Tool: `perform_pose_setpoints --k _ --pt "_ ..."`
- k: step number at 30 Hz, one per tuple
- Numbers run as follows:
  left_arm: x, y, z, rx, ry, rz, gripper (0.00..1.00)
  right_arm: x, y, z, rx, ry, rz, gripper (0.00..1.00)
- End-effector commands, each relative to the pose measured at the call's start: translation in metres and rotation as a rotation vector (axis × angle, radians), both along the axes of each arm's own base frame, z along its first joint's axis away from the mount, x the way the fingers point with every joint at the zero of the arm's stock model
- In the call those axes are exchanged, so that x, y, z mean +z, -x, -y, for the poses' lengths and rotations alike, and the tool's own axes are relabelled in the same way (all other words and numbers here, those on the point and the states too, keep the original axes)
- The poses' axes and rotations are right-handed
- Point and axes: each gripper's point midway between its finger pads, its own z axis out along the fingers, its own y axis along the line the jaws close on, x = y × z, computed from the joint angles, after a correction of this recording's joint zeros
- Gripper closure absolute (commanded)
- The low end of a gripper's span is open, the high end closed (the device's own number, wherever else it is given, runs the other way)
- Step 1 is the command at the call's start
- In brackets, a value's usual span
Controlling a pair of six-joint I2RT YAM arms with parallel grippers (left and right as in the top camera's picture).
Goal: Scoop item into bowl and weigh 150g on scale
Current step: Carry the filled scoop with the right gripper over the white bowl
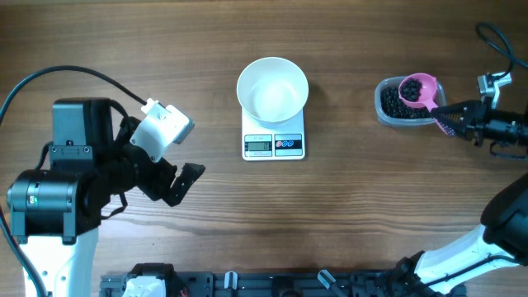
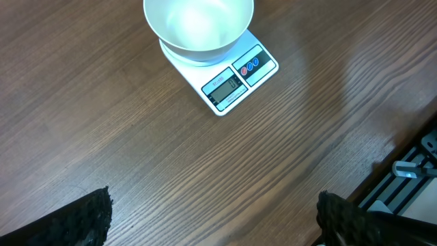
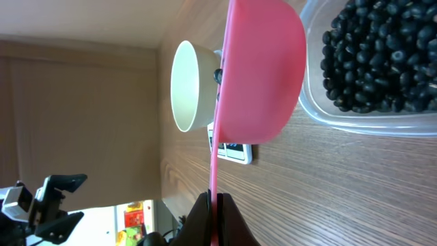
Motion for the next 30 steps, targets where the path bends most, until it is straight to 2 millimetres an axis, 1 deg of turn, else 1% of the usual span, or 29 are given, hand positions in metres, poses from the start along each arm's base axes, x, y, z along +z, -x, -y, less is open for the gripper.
perform_pose_setpoints --k 1,3,7,9,12,13,19,22,25,27,30 --pt "0.006 0.0 0.001 -0.016 0.005 0.024 0.0 0.016 -0.009 -0.017 0.017 -0.059 0.077 0.95" --pt "0.006 0.0 0.001 -0.016 0.005 0.024 0.0 0.024 -0.013 -0.029 0.039 -0.078 0.109 0.95" --pt "0.006 0.0 0.001 -0.016 0.005 0.024 0.0 0.033 -0.019 -0.058 0.103 -0.102 0.151 0.95" --pt "0.006 0.0 0.001 -0.016 0.005 0.024 0.0 0.032 -0.023 -0.076 0.143 -0.111 0.136 0.95" --pt "0.006 0.0 0.001 -0.016 0.005 0.024 0.0 0.03 -0.028 -0.098 0.194 -0.109 0.132 0.95" --pt "0.006 0.0 0.001 -0.016 0.005 0.024 0.0 0.029 -0.032 -0.11 0.216 -0.111 0.124 0.95" --pt "0.006 0.0 0.001 -0.016 0.005 0.024 0.0 0.027 -0.047 -0.16 0.303 -0.111 0.125 0.96" --pt "0.006 0.0 0.001 -0.016 0.005 0.024 0.0 0.029 -0.051 -0.181 0.343 -0.112 0.137 0.95" --pt "0.006 0.0 0.001 -0.016 0.005 0.024 0.0 0.031 -0.051 -0.21 0.403 -0.114 0.16 0.95" --pt "0.006 0.0 0.001 -0.016 0.005 0.024 0.0 0.031 -0.051 -0.225 0.439 -0.101 0.19 0.96" --pt "0.006 0.0 0.001 -0.016 0.005 0.024 0.0 0.016 -0.054 -0.241 0.472 0.011 0.222 0.95"
